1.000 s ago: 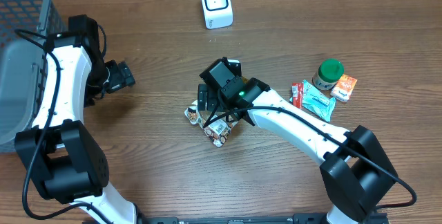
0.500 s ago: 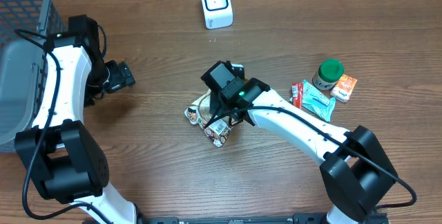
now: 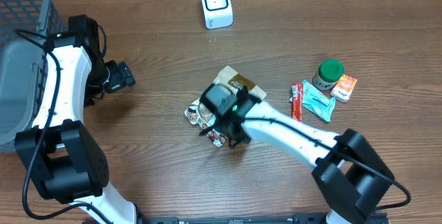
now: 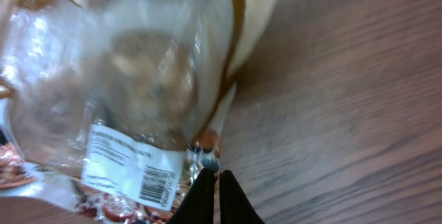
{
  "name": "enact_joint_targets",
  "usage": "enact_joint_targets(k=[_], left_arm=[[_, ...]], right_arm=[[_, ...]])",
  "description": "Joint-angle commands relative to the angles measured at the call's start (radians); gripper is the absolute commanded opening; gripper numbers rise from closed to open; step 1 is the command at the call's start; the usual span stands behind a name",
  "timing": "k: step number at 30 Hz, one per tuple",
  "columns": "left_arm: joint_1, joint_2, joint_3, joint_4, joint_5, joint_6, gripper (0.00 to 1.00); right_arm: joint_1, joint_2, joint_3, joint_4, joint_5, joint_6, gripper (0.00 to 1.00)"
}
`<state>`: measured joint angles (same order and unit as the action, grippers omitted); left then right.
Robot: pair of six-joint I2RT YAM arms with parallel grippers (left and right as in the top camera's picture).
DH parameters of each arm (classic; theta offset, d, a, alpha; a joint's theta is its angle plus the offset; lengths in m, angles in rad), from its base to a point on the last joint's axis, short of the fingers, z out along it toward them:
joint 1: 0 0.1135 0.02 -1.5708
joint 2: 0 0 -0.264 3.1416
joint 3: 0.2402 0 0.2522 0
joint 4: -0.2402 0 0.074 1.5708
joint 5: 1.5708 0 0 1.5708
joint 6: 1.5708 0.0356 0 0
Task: Scan the item barcode
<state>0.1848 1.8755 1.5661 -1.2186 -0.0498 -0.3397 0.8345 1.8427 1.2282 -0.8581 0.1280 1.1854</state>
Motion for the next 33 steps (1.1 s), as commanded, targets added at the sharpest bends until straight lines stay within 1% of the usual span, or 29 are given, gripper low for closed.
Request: enact_joint_targets(k=[1,5,9,12,14,15,17,18,19,23,25,28,29,31,33], left_arm=[[-0.004,-0.019,0.013,0.0,-0.009,0.003,1.0],[-0.004,-0.019,0.013,0.0,-0.009,0.003,1.0],[-0.004,-0.019,0.013,0.0,-0.009,0.003,1.0],[-0.004,-0.019,0.013,0.0,-0.009,0.003,1.0],[-0.004,-0.019,0.013,0.001,-0.009,0.003,1.0],[-0.004,-0.019,0.013,0.0,-0.009,0.003,1.0],[-0.004,-0.019,0.013,0.001,-0.009,0.003,1.0],[-0.004,-0.019,0.013,0.0,-0.009,0.003,1.0],[-0.004,-0.019,0.013,0.0,-0.009,0.003,1.0],[-0.004,-0.019,0.013,0.001,-0.009,0.003,1.0],[-0.004,-0.019,0.013,0.001,-0.009,0.003,1.0],[-0.004,-0.019,0.013,0.001,-0.009,0.003,1.0],[-0.004,-0.019,0.013,0.001,-0.009,0.003,1.0],[-0.004,-0.019,0.013,0.0,-0.009,0.003,1.0],[-0.004,-0.019,0.013,0.001,-0.009,0.003,1.0]], right_arm=[[0.051,-0.025,-0.07,0.074,0.001,0.102,0.11],[0.069,-0.025,-0.09,0.156,-0.004,0.101,0.17],[0.069,-0.025,-0.09,0.224,-0.017,0.099,0.17],[0.069,-0.025,-0.09,0.278,-0.012,0.056,0.2],[0.069,-0.025,-0.09,0.294,-0.015,0.016,0.2],[0.069,-0.025,-0.089,0.296,-0.019,-0.005,0.17],[0.066,-0.028,-0.082,0.281,-0.027,-0.027,0.17],[0.062,-0.032,-0.074,0.27,-0.037,-0.027,0.2],[0.044,-0.055,-0.046,0.243,-0.063,-0.035,0.3],[-0.018,-0.135,0.014,0.164,-0.039,-0.089,0.39],[-0.061,-0.176,0.021,0.146,-0.011,-0.091,0.44],[-0.133,-0.196,0.02,0.126,0.018,-0.09,0.62],[-0.154,-0.195,0.019,0.122,0.024,-0.09,0.64],[-0.192,-0.191,0.008,0.122,0.028,-0.069,0.72],[-0.224,-0.191,-0.012,0.119,-0.002,-0.008,0.8]])
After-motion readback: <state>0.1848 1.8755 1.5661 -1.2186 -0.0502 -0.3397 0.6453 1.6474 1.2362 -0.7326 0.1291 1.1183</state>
